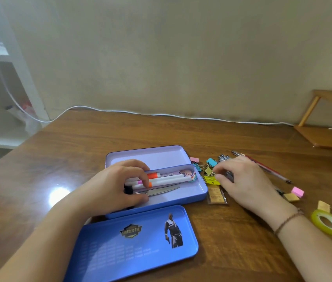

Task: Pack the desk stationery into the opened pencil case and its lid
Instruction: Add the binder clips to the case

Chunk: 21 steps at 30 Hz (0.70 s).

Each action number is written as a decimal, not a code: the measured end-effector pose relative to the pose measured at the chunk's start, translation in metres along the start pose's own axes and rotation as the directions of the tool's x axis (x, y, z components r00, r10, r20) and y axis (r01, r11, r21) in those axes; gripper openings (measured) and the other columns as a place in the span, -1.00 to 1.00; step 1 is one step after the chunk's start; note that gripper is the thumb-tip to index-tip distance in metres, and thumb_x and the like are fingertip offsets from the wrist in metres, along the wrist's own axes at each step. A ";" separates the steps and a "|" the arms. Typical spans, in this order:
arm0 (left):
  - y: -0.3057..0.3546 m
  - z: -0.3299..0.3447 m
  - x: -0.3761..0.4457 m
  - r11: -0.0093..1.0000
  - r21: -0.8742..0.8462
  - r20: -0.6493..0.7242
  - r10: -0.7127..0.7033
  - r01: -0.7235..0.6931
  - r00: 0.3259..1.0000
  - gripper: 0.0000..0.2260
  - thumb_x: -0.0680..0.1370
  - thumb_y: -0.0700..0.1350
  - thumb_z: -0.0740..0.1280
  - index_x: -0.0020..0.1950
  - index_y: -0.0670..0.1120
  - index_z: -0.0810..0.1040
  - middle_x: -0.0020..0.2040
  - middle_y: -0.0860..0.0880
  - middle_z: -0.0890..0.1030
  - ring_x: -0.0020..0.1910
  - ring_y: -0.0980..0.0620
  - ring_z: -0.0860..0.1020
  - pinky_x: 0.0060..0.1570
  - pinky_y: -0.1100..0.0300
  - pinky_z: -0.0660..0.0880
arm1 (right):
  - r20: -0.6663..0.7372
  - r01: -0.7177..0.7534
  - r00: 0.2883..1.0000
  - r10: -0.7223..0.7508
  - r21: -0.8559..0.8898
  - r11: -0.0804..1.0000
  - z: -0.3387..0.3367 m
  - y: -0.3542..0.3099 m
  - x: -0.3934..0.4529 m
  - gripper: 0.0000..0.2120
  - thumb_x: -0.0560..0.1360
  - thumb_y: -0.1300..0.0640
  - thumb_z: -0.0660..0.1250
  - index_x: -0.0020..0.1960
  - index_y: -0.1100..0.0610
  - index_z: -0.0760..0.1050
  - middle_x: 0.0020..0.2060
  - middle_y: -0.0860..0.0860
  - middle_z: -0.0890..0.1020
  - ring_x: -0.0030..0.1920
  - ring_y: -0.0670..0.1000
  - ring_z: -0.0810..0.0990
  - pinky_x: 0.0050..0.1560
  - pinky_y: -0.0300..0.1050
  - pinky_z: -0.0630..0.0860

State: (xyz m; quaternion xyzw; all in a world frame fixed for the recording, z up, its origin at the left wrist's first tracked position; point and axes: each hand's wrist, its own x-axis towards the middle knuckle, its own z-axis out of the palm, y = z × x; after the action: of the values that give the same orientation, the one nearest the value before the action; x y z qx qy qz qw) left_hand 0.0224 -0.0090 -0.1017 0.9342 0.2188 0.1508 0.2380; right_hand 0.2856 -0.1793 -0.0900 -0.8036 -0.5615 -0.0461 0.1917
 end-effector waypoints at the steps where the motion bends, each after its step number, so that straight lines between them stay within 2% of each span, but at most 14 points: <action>1: 0.000 0.000 0.000 1.000 -0.009 -0.002 0.000 0.000 1.000 -0.85 0.39 0.07 0.52 -0.10 0.22 0.62 0.21 0.32 0.47 0.20 0.31 0.46 0.06 0.37 0.42 | -0.007 -0.024 1.000 0.024 0.015 1.000 -0.002 0.001 0.000 -0.85 0.50 0.04 0.38 0.06 -0.07 0.62 -0.06 -0.15 0.64 0.04 -0.11 0.51 0.07 -0.08 0.53; 3: 0.001 0.000 0.000 1.000 -0.014 0.003 -0.002 0.002 1.000 -0.83 0.40 0.09 0.51 -0.04 0.27 0.63 0.22 0.33 0.46 0.19 0.29 0.47 0.07 0.36 0.43 | -0.001 -0.064 0.998 0.064 0.050 0.997 -0.004 0.003 0.001 -0.84 0.47 0.08 0.42 0.05 -0.05 0.62 -0.14 -0.16 0.60 -0.06 -0.15 0.53 -0.05 -0.22 0.52; 6: 0.001 0.000 -0.001 1.000 -0.013 0.006 0.003 -0.003 1.000 -0.77 0.43 0.11 0.48 0.05 0.33 0.62 0.23 0.34 0.45 0.19 0.27 0.48 0.08 0.29 0.46 | -0.005 -0.120 0.993 0.122 0.143 0.982 -0.009 0.004 0.000 -0.82 0.45 0.17 0.46 0.00 -0.05 0.61 -0.22 -0.18 0.58 -0.18 -0.22 0.52 -0.24 -0.42 0.36; 10: 0.001 0.000 0.000 1.000 -0.004 0.004 0.018 -0.018 1.000 -0.77 0.45 0.11 0.46 0.09 0.31 0.63 0.24 0.33 0.46 0.20 0.29 0.47 0.14 0.22 0.46 | -0.150 -0.119 0.970 0.194 0.403 0.907 -0.013 -0.009 0.000 -0.85 0.40 0.19 0.50 -0.19 -0.04 0.60 -0.31 -0.14 0.63 -0.29 -0.15 0.56 -0.32 -0.32 0.42; 13: 0.001 0.001 0.000 1.000 -0.015 -0.003 0.023 -0.023 1.000 -0.83 0.48 0.08 0.45 0.05 0.28 0.66 0.23 0.33 0.47 0.20 0.30 0.47 0.16 0.18 0.47 | -0.124 -0.110 0.969 0.215 0.564 0.819 -0.001 -0.034 0.002 -0.83 0.35 0.25 0.52 -0.30 0.02 0.61 -0.42 -0.13 0.64 -0.39 -0.21 0.53 -0.39 -0.36 0.44; 15: 0.001 0.001 0.000 1.000 -0.021 -0.004 0.023 -0.023 1.000 -0.85 0.49 0.07 0.44 0.04 0.28 0.67 0.22 0.34 0.47 0.19 0.31 0.47 0.16 0.18 0.46 | -0.095 -0.117 0.977 0.193 0.518 0.847 0.008 -0.045 0.003 -0.85 0.36 0.22 0.51 -0.31 0.02 0.61 -0.43 -0.20 0.61 -0.38 -0.31 0.52 -0.41 -0.42 0.37; 16: 0.001 0.001 0.000 1.000 -0.019 -0.001 0.022 -0.022 1.000 -0.84 0.49 0.07 0.43 0.04 0.28 0.66 0.22 0.35 0.46 0.19 0.31 0.47 0.16 0.18 0.46 | -0.095 -0.122 0.979 0.182 0.442 0.889 0.011 -0.048 0.003 -0.88 0.38 0.16 0.49 -0.28 0.00 0.61 -0.40 -0.23 0.60 -0.35 -0.31 0.53 -0.41 -0.42 0.34; 18: 0.001 0.001 0.000 1.000 -0.009 0.011 0.023 -0.023 1.000 -0.83 0.50 0.08 0.42 0.06 0.31 0.65 0.23 0.36 0.44 0.20 0.30 0.46 0.16 0.18 0.46 | -0.141 -0.120 0.977 0.159 0.248 0.961 0.014 -0.050 0.002 -0.94 0.41 0.04 0.44 -0.23 -0.06 0.60 -0.34 -0.20 0.61 -0.30 -0.22 0.52 -0.41 -0.32 0.30; 21: 0.001 0.000 0.000 1.000 -0.013 0.041 0.015 -0.015 0.999 -0.82 0.51 0.09 0.41 0.07 0.35 0.63 0.25 0.38 0.41 0.25 0.33 0.41 0.19 0.20 0.43 | -0.226 -0.043 0.973 0.053 0.050 0.998 0.018 -0.050 0.001 -0.95 0.44 0.00 0.39 -0.20 -0.10 0.59 -0.35 -0.16 0.59 -0.23 -0.09 0.46 -0.42 -0.26 0.28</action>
State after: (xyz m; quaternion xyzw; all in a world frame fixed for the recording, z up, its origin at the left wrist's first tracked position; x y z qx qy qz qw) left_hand 0.0224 -0.0102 -0.1009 0.9372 0.2060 0.1348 0.2470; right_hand 0.2378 -0.1570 -0.0940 -0.8020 -0.5172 -0.1204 0.2735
